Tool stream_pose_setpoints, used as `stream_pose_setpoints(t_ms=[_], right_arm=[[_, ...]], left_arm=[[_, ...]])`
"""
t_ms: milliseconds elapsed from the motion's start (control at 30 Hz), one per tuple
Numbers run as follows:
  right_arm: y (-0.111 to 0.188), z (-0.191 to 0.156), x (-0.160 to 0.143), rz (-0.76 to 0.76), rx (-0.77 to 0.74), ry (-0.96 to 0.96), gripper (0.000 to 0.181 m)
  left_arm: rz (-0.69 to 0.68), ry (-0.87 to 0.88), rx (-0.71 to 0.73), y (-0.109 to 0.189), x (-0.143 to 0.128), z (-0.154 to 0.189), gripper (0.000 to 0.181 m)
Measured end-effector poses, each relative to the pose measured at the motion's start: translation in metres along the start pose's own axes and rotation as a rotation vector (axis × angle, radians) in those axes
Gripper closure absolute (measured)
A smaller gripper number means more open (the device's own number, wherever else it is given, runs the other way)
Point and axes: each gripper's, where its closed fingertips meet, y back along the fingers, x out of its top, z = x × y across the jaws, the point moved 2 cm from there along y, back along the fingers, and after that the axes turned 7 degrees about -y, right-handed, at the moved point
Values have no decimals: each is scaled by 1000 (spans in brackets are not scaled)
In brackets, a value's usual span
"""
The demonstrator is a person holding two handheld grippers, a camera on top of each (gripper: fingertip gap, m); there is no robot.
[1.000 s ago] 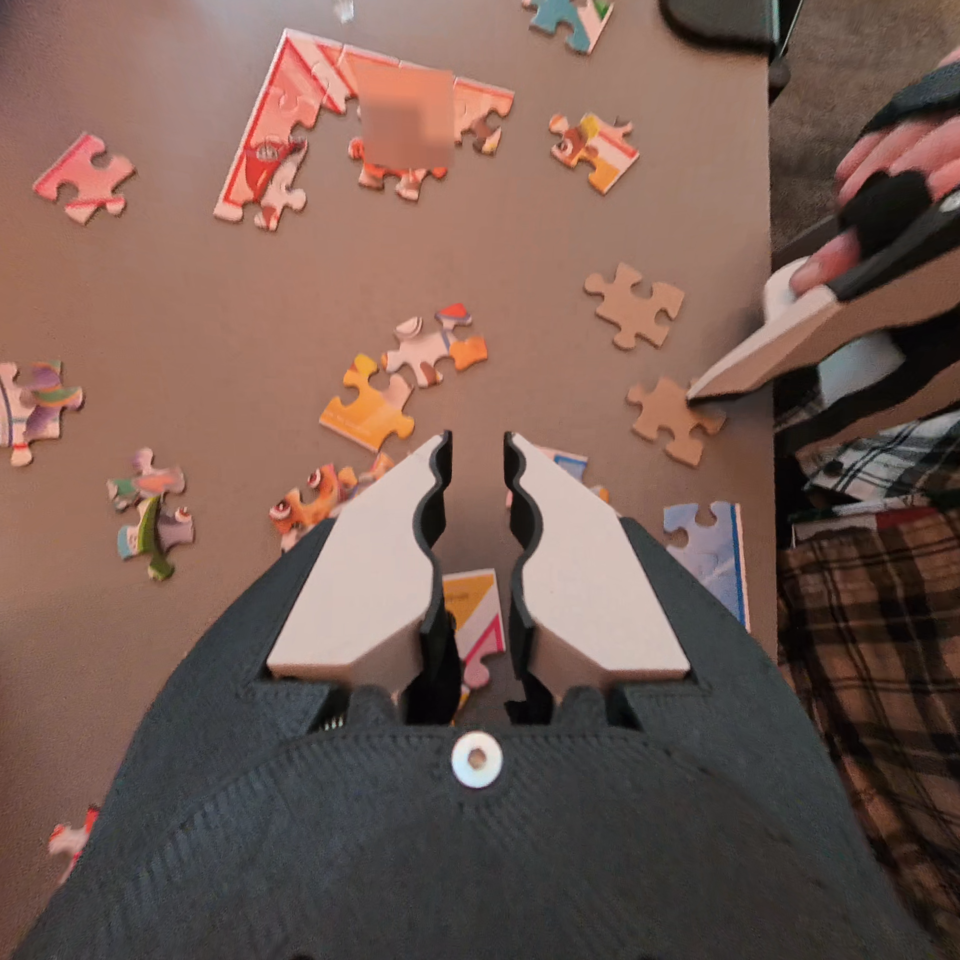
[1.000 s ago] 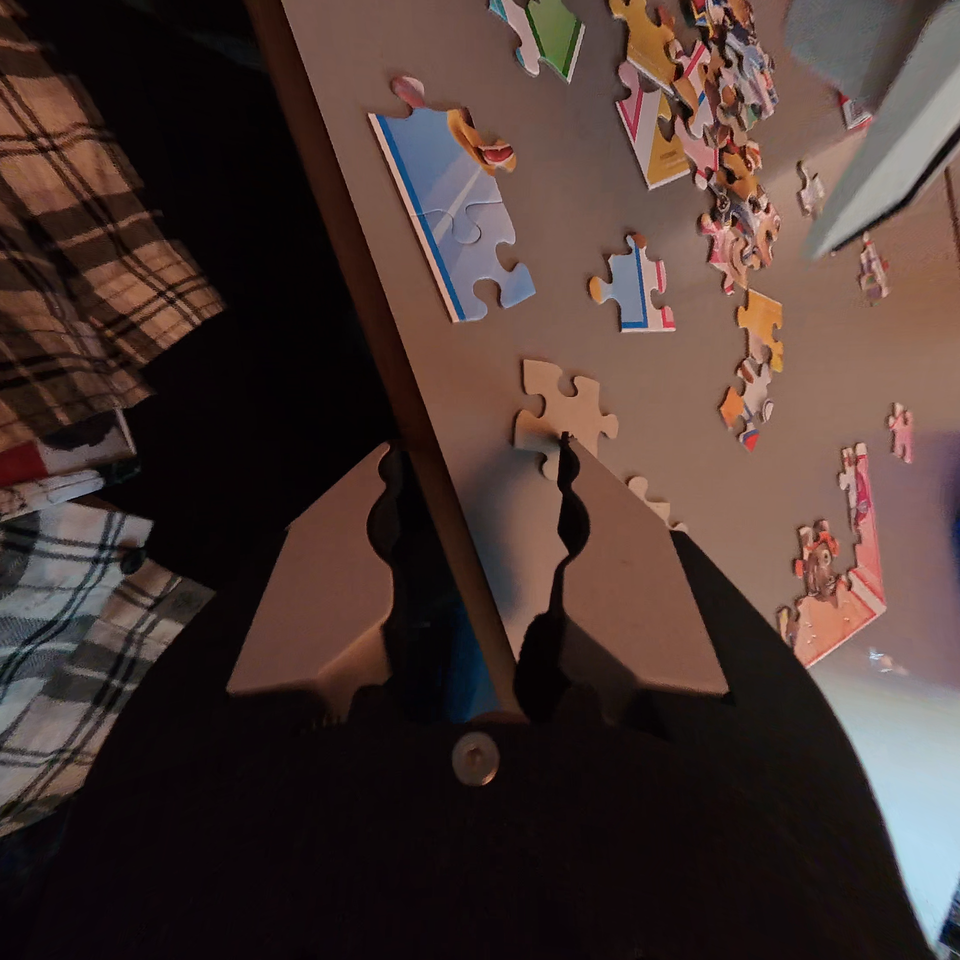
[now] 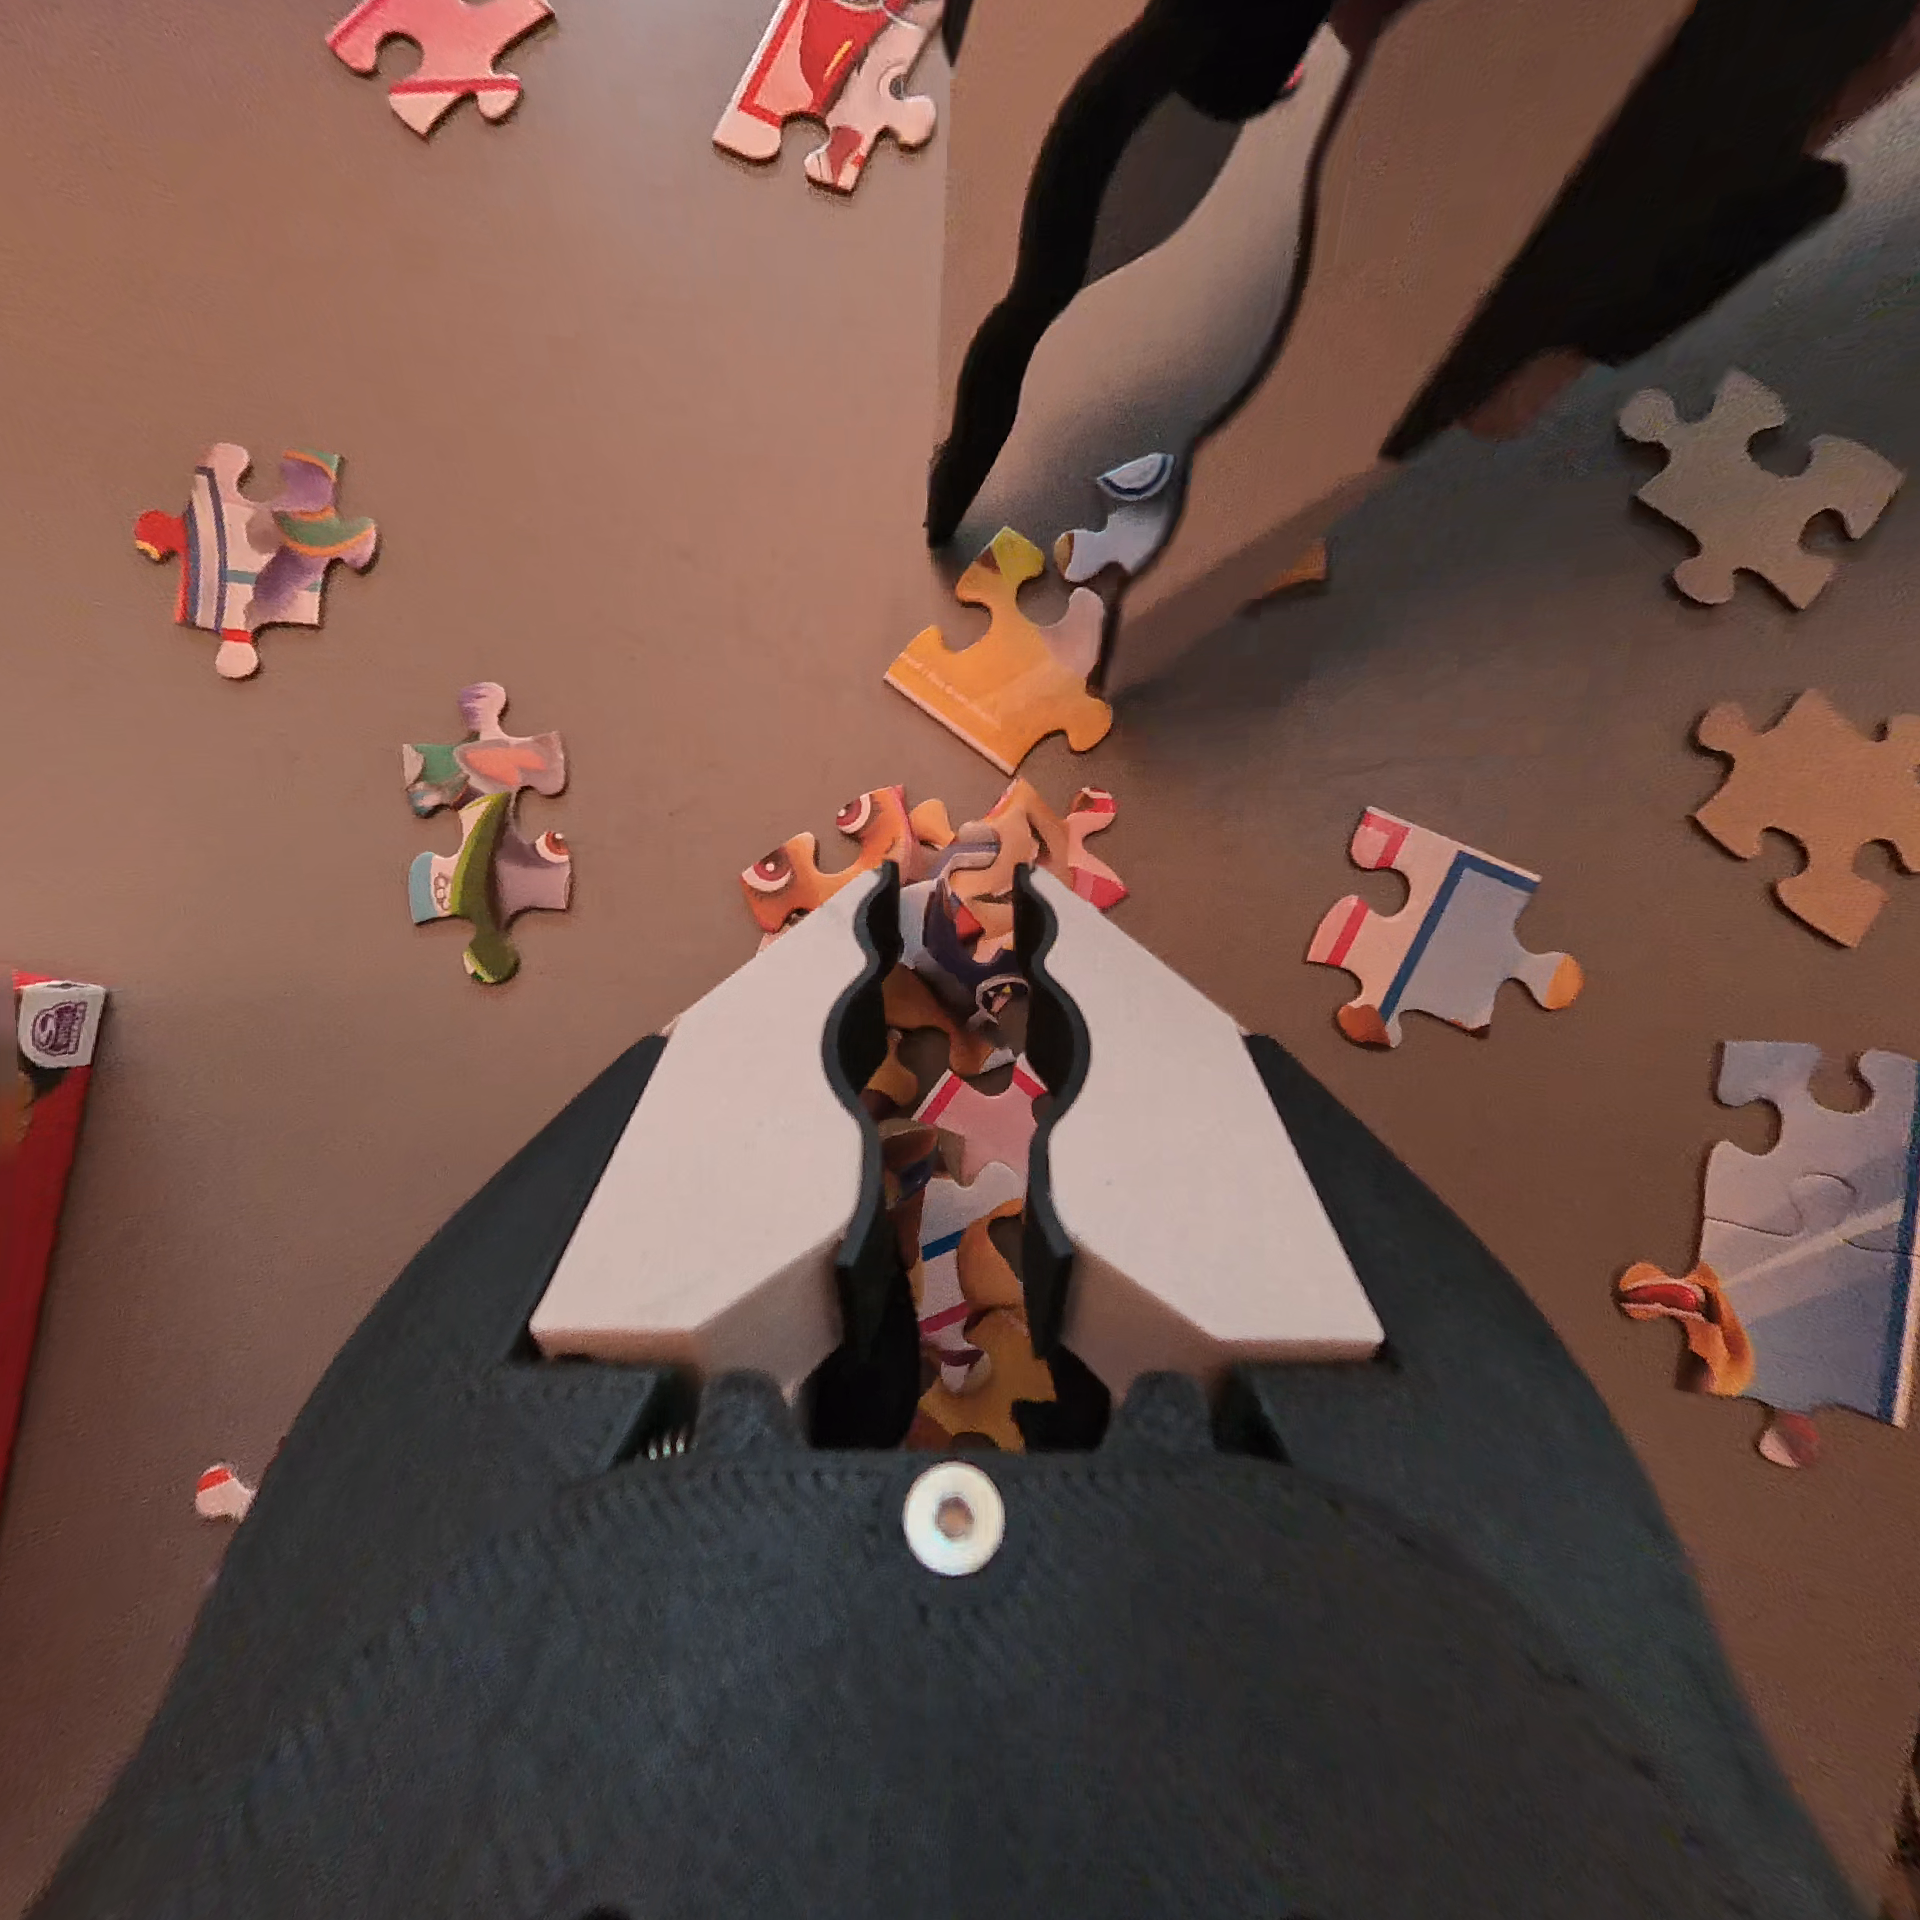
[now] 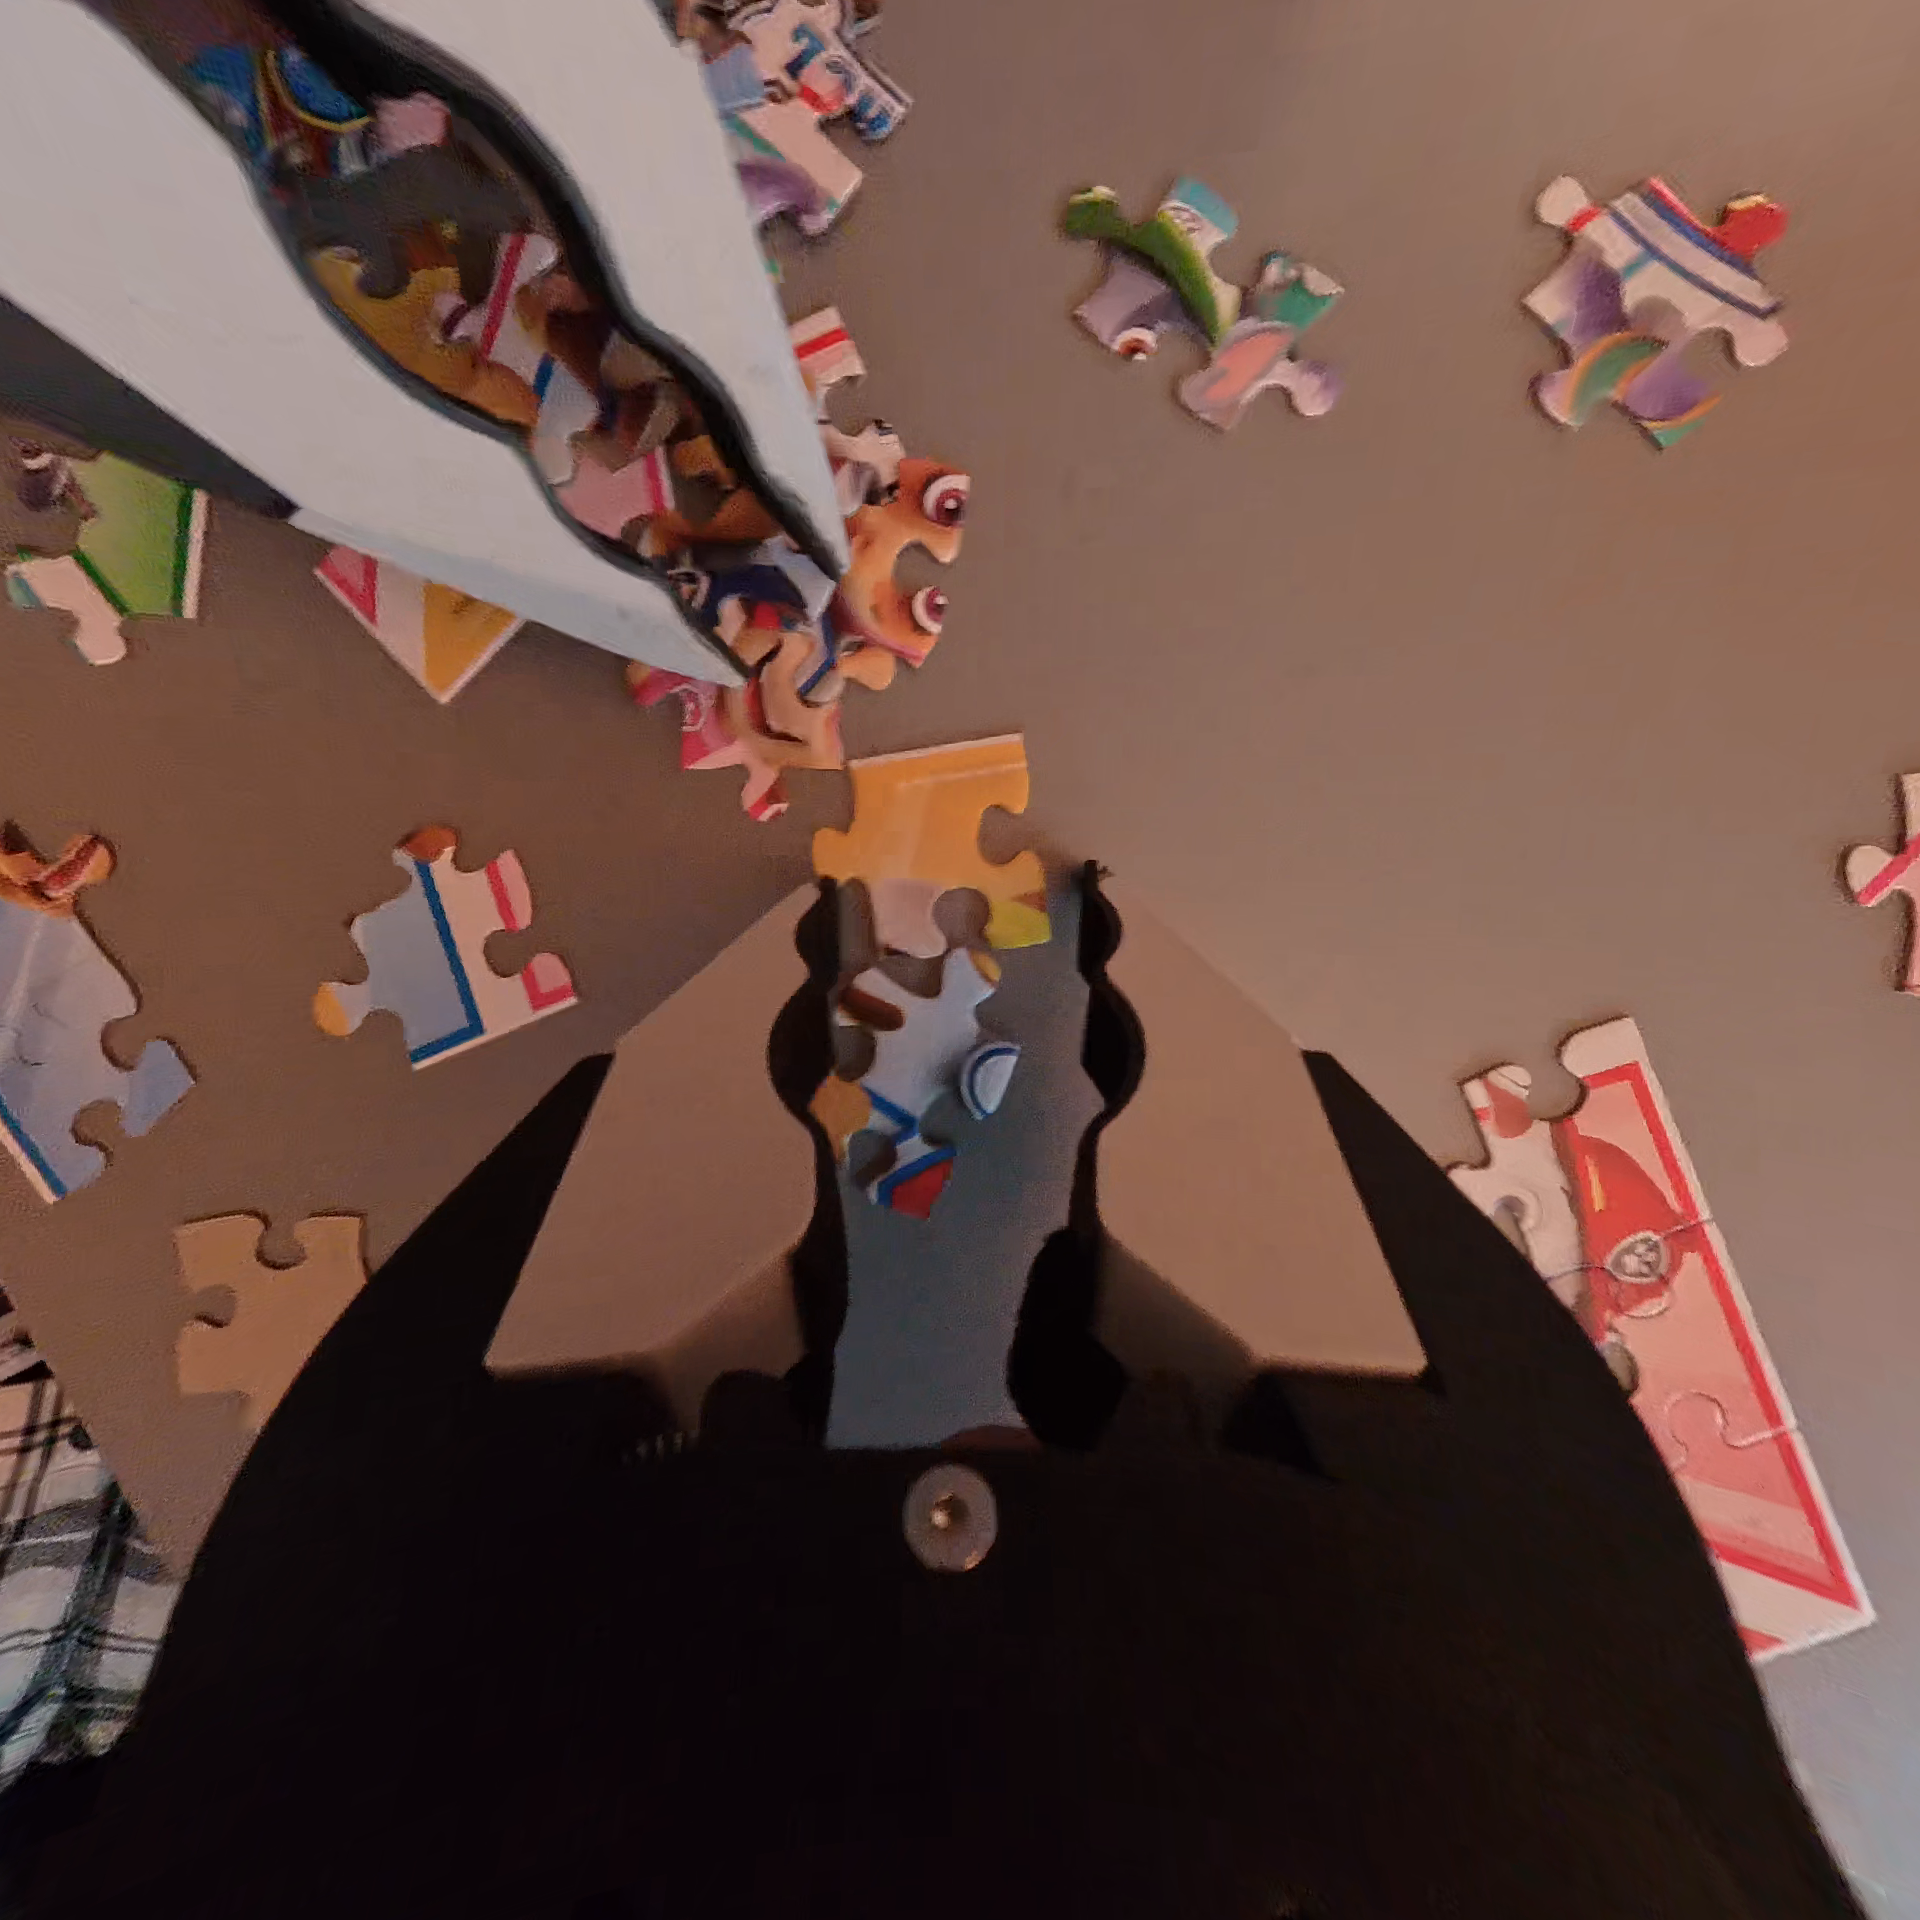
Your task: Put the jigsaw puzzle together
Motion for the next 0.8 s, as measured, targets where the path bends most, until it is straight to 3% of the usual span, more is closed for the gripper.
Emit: stream_pose_setpoints(t_ms=[67,467,800], right_arm=[[1,4,-1,-13,-9,13,150],[3,-3,-6,74,-2,5,151],[30,-4,-1,226,-53,29,151]], left_arm=[[14,6,-1,1,1,0,161],[60,35,19,6,5,-7,161],[181,92,-57,13,21,-1,159]])
